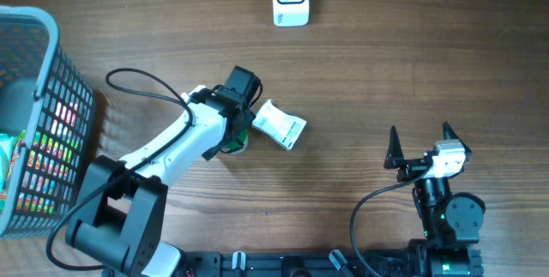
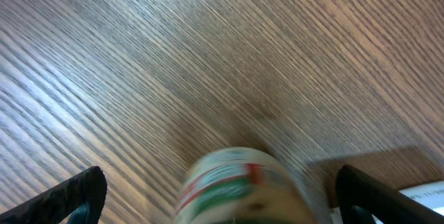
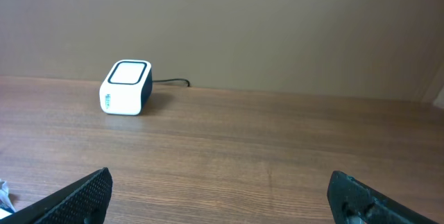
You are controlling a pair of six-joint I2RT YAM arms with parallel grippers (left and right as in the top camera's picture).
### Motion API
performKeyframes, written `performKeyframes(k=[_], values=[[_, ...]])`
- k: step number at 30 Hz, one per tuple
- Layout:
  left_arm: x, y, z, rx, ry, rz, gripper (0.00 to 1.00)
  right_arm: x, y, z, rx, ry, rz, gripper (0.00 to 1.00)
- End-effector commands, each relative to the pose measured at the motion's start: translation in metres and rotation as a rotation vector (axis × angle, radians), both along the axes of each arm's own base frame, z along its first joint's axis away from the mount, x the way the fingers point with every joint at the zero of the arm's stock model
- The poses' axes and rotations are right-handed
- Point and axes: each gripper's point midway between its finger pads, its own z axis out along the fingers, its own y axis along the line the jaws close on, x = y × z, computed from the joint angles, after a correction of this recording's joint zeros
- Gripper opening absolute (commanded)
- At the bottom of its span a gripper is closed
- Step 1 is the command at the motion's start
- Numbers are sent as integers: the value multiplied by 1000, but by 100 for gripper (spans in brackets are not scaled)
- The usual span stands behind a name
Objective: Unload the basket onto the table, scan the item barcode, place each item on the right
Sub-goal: 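Carry the green-lidded jar out and place it beside the white package, then reach into the basket and grasp the red-white Kimberly-Clark pack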
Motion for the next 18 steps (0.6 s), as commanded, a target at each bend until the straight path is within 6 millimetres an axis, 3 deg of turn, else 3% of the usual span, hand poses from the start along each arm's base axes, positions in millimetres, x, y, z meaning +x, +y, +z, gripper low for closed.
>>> performKeyframes(k=[1, 3, 5, 8, 10, 12, 13, 15, 18], values=[[19, 1, 54, 46, -83, -71, 100, 0, 1, 0, -5, -1, 7, 100], [24, 0, 89, 47, -124, -109, 100, 0, 1, 0, -5, -1, 7, 100], [30, 2, 139, 53, -195, -158, 100, 0, 1, 0, -5, -1, 7, 100], [34, 21, 220, 102, -344, -162, 100, 0, 1, 0, -5, -1, 7, 100], [30, 51, 283, 158, -477, -109, 100, 0, 1, 0, -5, -1, 7, 100], [18, 90, 326, 195, -567, -13, 100, 0, 1, 0, -5, -1, 7, 100], [12, 104, 336, 200, -588, 29, 100, 0, 1, 0, -5, -1, 7, 100], [-14, 158, 358, 231, -636, 207, 100, 0, 1, 0, -5, -1, 7, 100], [-48, 215, 363, 234, -647, 428, 100, 0, 1, 0, -5, -1, 7, 100]])
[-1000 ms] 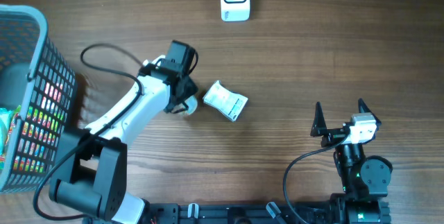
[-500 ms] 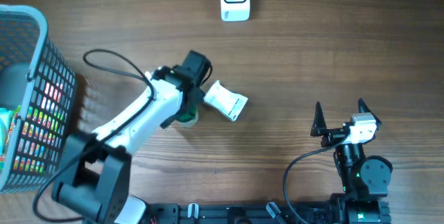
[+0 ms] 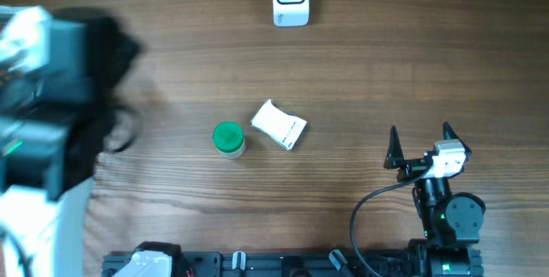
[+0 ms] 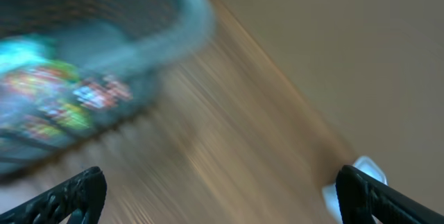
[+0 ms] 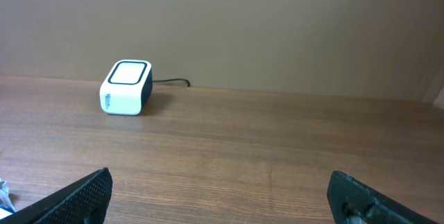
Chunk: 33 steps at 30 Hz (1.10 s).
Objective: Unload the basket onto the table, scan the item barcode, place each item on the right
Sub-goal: 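Reach into the basket and grasp the red-white Kimberly-Clark pack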
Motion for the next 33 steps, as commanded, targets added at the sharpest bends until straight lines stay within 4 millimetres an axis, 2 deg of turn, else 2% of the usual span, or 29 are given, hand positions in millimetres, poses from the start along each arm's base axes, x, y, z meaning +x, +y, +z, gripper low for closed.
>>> performKeyframes(k=[1, 3, 6, 10, 12, 16, 19, 22, 25, 26, 33], values=[[-43, 73, 5, -49, -25, 256, 100, 0, 1, 0, -5, -1, 7, 100], [-57, 103, -5, -139, -31, 355, 100, 0, 1, 0, -5, -1, 7, 100], [-56, 138, -33, -320, -14, 396, 99, 0, 1, 0, -5, -1, 7, 100], [-38, 169, -80, -472, 82, 351, 100, 0, 1, 0, -5, -1, 7, 100], [-25, 183, -111, -524, 155, 353, 100, 0, 1, 0, -5, -1, 7, 100], [7, 202, -161, -541, 264, 257, 100, 0, 1, 0, -5, -1, 7, 100], [31, 208, -195, -512, 349, 145, 100, 0, 1, 0, -5, -1, 7, 100], [41, 209, -220, -508, 413, 139, 100, 0, 1, 0, -5, -1, 7, 100], [52, 205, -240, -519, 453, 118, 100, 0, 1, 0, -5, -1, 7, 100], [57, 202, -252, -534, 476, 116, 100, 0, 1, 0, -5, -1, 7, 100], [57, 198, -307, -644, 568, 191, 100, 0, 1, 0, -5, -1, 7, 100]])
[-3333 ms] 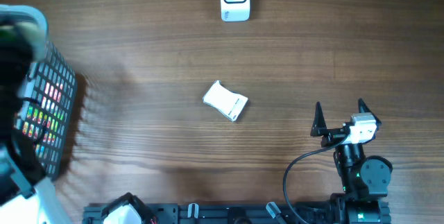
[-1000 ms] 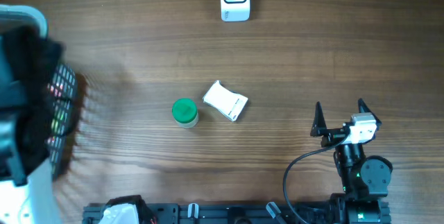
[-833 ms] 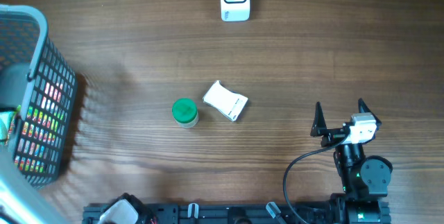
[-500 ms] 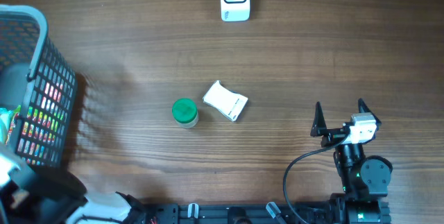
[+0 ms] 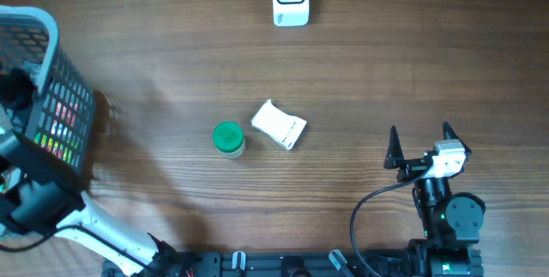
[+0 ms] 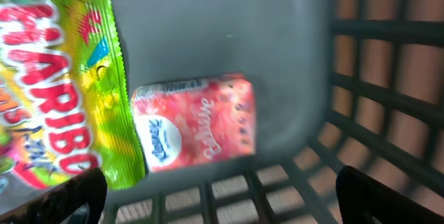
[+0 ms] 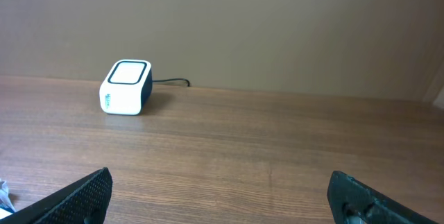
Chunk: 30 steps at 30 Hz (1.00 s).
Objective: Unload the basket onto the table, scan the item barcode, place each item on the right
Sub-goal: 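Reach into the basket and grasp the red-white Kimberly-Clark pack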
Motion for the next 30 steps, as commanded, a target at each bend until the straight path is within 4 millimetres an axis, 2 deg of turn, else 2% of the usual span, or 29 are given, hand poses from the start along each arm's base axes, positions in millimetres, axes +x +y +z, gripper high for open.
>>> performKeyframes(k=[1, 3, 9, 16, 21, 23, 26, 28, 30], values=[[-2, 2, -23, -28, 50, 35, 100, 0, 1, 0, -5, -2, 7, 100], [0, 4, -34, -37, 61, 34, 100, 0, 1, 0, -5, -2, 7, 100], [4, 5, -49, -47, 70, 49, 100, 0, 1, 0, -5, -2, 7, 100], [-8, -6, -80, -103, 147, 45, 100, 0, 1, 0, -5, -2, 7, 100], [-13, -10, -88, -121, 169, 44, 99, 0, 1, 0, -5, -2, 7, 99], [-15, -12, -91, -127, 177, 44, 89, 0, 1, 0, -5, -2, 7, 100], [-19, -15, -92, -138, 191, 43, 65, 0, 1, 0, -5, -2, 7, 100], [-20, -16, -91, -141, 196, 41, 58, 0, 1, 0, -5, -2, 7, 100], [-21, -16, -89, -143, 197, 41, 57, 0, 1, 0, -5, -2, 7, 100]])
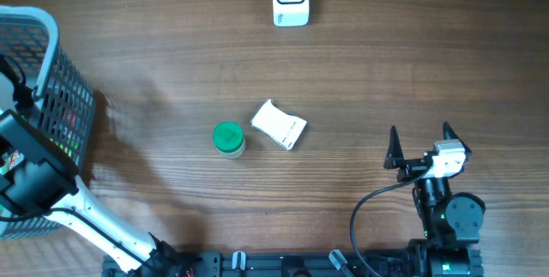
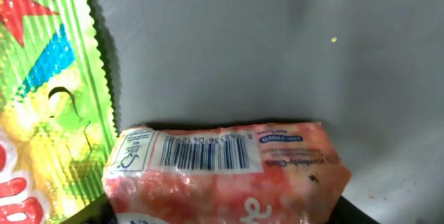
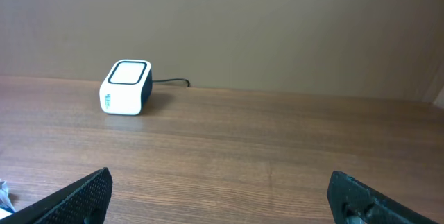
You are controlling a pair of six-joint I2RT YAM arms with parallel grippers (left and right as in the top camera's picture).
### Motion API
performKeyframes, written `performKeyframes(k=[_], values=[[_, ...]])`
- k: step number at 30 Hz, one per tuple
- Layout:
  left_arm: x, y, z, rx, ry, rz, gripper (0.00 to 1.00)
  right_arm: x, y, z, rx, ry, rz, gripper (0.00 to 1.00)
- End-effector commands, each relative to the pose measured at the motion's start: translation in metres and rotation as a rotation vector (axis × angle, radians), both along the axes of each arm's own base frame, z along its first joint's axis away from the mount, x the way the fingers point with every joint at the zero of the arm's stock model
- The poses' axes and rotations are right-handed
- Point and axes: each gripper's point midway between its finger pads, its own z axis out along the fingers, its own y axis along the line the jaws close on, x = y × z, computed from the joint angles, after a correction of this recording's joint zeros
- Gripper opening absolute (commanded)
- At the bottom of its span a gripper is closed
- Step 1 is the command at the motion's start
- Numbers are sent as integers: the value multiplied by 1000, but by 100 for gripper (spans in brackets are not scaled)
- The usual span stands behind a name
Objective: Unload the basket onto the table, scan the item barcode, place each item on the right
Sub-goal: 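Reach into the basket and grasp the red-white Kimberly-Clark pack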
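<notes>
A pink snack packet (image 2: 222, 175) with a barcode on its upper edge lies on the grey basket floor (image 2: 277, 50). My left gripper (image 2: 218, 213) is open and low over it. Its dark fingers (image 2: 87, 213) show only at the bottom corners, on either side of the packet. From overhead the left arm (image 1: 30, 170) reaches into the basket (image 1: 43, 28), which hides the gripper. The white scanner stands at the table's far edge and shows in the right wrist view as well (image 3: 126, 87). My right gripper (image 1: 422, 144) is open and holds nothing at the front right.
A green Haribo bag (image 2: 48, 113) lies beside the pink packet in the basket. A green-lidded jar (image 1: 228, 138) and a white packet (image 1: 279, 125) sit mid-table. The scanner's cable runs off behind it.
My left gripper was higher in the basket, seeing the whole pink packet and the Haribo bag. Now it is down close, with the packet between its open fingers. The right arm has not moved.
My left gripper was open over the green-lidded jar mid-table. Then the arm was away to the left near the basket, with the jar and white packet left on the table. Then it was over the basket's contents, and now low on the pink packet.
</notes>
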Motion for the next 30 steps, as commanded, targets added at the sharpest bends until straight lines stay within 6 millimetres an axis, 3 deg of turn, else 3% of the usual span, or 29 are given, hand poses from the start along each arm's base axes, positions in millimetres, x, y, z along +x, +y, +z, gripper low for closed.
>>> performKeyframes(k=[1, 4, 8, 12, 13, 15, 17, 20, 24, 26, 30], values=[[-8, -9, -13, -41, 36, -3, 57, 0, 1, 0, -5, -2, 7, 100], [-2, -3, 10, -16, 4, -16, 56, 0, 1, 0, -5, -2, 7, 100], [7, 14, 73, 64, -75, -14, 55, 0, 1, 0, -5, -2, 7, 100], [8, 32, 173, 201, -227, 17, 55, 0, 1, 0, -5, -2, 7, 100], [6, 33, 186, 219, -247, 21, 55, 0, 1, 0, -5, -2, 7, 100], [-2, 29, 237, 294, -328, 28, 56, 0, 1, 0, -5, -2, 7, 100], [-8, 20, 270, 336, -394, 23, 57, 0, 1, 0, -5, -1, 7, 100], [-14, -10, 318, 344, -550, -7, 56, 0, 1, 0, -5, -2, 7, 100], [-21, -64, 372, 295, -758, -94, 56, 0, 1, 0, -5, -2, 7, 100], [-22, -94, 391, 283, -827, -157, 57, 0, 1, 0, -5, -2, 7, 100], [-15, -159, 409, 243, -898, -330, 56, 0, 1, 0, -5, -2, 7, 100]])
